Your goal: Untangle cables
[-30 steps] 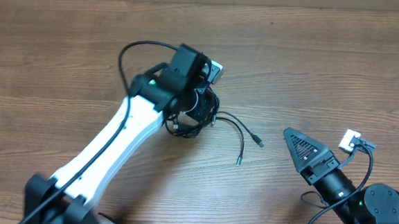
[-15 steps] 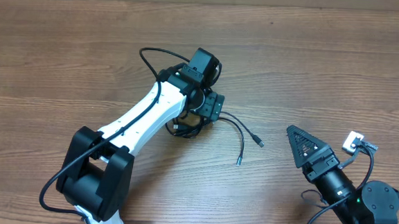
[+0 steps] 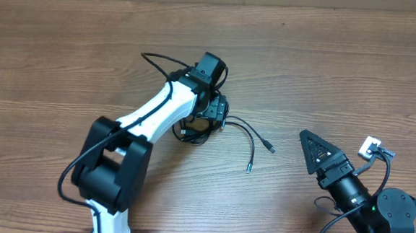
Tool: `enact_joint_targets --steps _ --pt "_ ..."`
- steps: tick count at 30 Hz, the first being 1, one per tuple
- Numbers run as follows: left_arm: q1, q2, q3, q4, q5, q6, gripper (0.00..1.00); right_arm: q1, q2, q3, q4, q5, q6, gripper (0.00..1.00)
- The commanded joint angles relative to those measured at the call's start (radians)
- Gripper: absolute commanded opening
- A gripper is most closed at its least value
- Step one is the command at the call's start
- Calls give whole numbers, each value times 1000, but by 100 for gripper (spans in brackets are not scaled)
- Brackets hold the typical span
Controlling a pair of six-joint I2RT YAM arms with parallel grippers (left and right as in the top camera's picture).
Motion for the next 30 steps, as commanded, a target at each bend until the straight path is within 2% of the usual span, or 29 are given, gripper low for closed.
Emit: enact_joint_targets --steps 1,6,9,14,30 --pt "2 42 12 24 23 -25 85 -2 -6 15 3 11 -13 100" --pt "2 56 12 42 31 -25 79 -2 -6 15 3 18 -16 100" --pt "2 58 12 60 30 -25 66 -2 -6 15 3 18 -16 100" --pt "1 58 12 72 30 -25 57 -2 -6 15 3 18 -16 100" --pt "-2 76 -9 94 31 -25 54 -2 -6 15 3 18 -16 100"
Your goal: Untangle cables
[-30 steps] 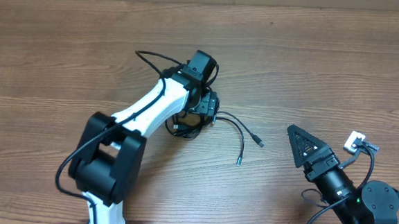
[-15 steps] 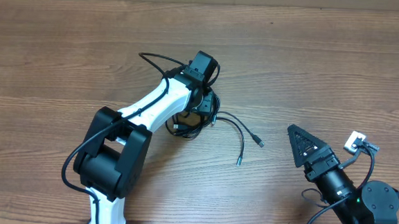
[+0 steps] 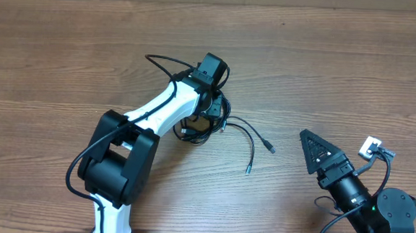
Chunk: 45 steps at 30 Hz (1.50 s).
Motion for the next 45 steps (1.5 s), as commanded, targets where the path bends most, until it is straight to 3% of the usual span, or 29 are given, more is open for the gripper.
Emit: enact_joint_targets --steps 1,4,10,16,25,37,45 --pt "-2 26 -10 4 6 -6 54 -2 -6 15 4 11 -8 100" --pt "-2 26 -10 5 10 -6 51 -2 -6 15 4 12 -9 100" --pt "-2 26 -10 8 16 -6 36 -2 -6 15 4 18 -8 100" --pt "-2 26 -11 13 22 -5 7 -2 -6 15 3 18 -8 100" --pt "-2 26 -11 31 74 45 4 -2 -6 15 4 18 -8 100" --pt "36 -71 37 19 594 535 4 -2 -6 15 27 18 -8 100" --pt "48 -321 37 5 646 602 4 -2 -6 15 26 18 -9 100"
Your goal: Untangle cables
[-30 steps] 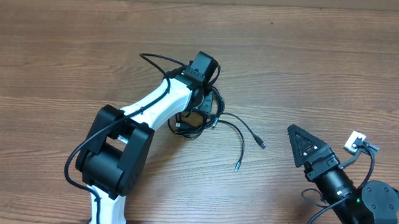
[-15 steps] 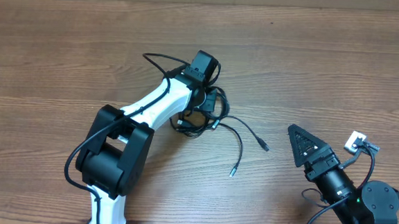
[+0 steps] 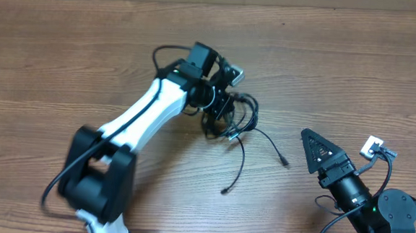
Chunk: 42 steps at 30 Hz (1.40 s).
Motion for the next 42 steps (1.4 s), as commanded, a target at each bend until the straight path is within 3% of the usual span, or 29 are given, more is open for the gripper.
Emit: enact_joint_targets --steps 1,8,23,27,31,42 --pt "5 -169 37 8 81 64 4 -2 -6 15 2 10 -9 100" --pt "-17 -332 36 5 139 135 4 -2 -6 15 6 -12 -10 100" --pt "-132 -348 36 80 224 138 4 -2 -6 15 68 -127 -219 100" --pt "-167 -348 36 110 221 137 4 -2 -6 15 62 -135 -245 88" --pt "-182 -348 36 129 221 100 4 -2 -6 15 63 -135 -252 64" --pt "-206 -348 36 140 232 17 4 -2 -6 15 67 -148 -266 65"
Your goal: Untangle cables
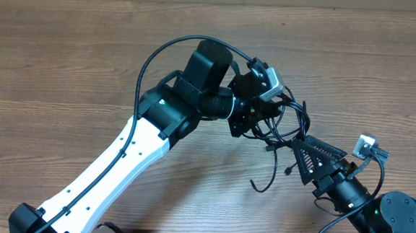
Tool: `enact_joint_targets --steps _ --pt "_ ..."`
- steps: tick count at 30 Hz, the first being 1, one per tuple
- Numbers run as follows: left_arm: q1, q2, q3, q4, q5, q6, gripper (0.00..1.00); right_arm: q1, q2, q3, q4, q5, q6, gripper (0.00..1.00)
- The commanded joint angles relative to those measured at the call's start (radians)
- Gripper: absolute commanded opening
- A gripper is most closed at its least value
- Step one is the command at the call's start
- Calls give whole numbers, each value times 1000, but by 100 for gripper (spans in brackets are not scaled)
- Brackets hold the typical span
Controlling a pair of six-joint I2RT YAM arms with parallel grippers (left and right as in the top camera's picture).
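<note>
A tangle of thin black cables (pixel 286 115) hangs off the wooden table (pixel 67 57), right of centre in the overhead view. My left gripper (pixel 248 117) is shut on the bundle's left side, its fingers mostly hidden under the wrist. Two loose ends dangle below the bundle, one long curved end (pixel 263 185) and a short plug end (pixel 289 169). My right gripper (pixel 304 148) points up-left with its tip right at the lower right edge of the tangle. Whether its fingers are apart or around a strand cannot be made out.
The left arm (pixel 134 144) stretches diagonally from the lower left corner to the middle. The right arm's base (pixel 386 214) sits at the lower right, with a small white tag (pixel 366 144) on its wiring. The table's far edge runs along the top.
My left gripper has moved right and up with the cable bundle, now larger in view and farther from the table. My right gripper has shifted slightly up-left, reaching the tangle's edge.
My left gripper was down on the cable pile at the table's middle, and stayed there a second later. Then it held the bundle lifted and shifted right, ends trailing. Now the bundle hangs higher, next to my right gripper, which had stayed parked until now.
</note>
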Motion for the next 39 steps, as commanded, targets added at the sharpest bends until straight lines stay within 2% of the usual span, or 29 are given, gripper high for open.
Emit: enact_joint_targets --steps 1,4,5,8,10,15,23,28,35,38,39 --pt "-28 -6 21 12 33 -31 4 -2 -6 15 7 -5 -15 65" --pt "-45 -6 21 17 29 -31 4 -2 -6 15 7 -5 -15 62" --pt "-50 -6 21 19 29 -31 4 -2 -6 15 7 -5 -15 57" --pt "-52 -6 21 28 26 -31 4 -2 -6 15 5 5 -15 33" --pt "-50 -6 21 29 10 -31 4 -2 -6 15 3 6 -15 21" --pt "-47 -6 21 26 -76 -65 4 -2 -6 15 2 6 -15 11" --pt "-21 -6 21 -24 -200 -108 4 -2 -6 15 -31 50 -15 11" --pt "-8 -7 21 -31 -203 -108 4 -2 -6 15 -36 60 -15 17" --pt "-9 -7 21 -31 -154 -105 4 -2 -6 15 -36 60 -15 20" --pt "-10 -7 21 -34 -153 -105 4 -2 -6 15 -39 66 -15 35" --pt "-10 -7 21 -37 -153 -105 4 -2 -6 15 -44 73 -15 44"
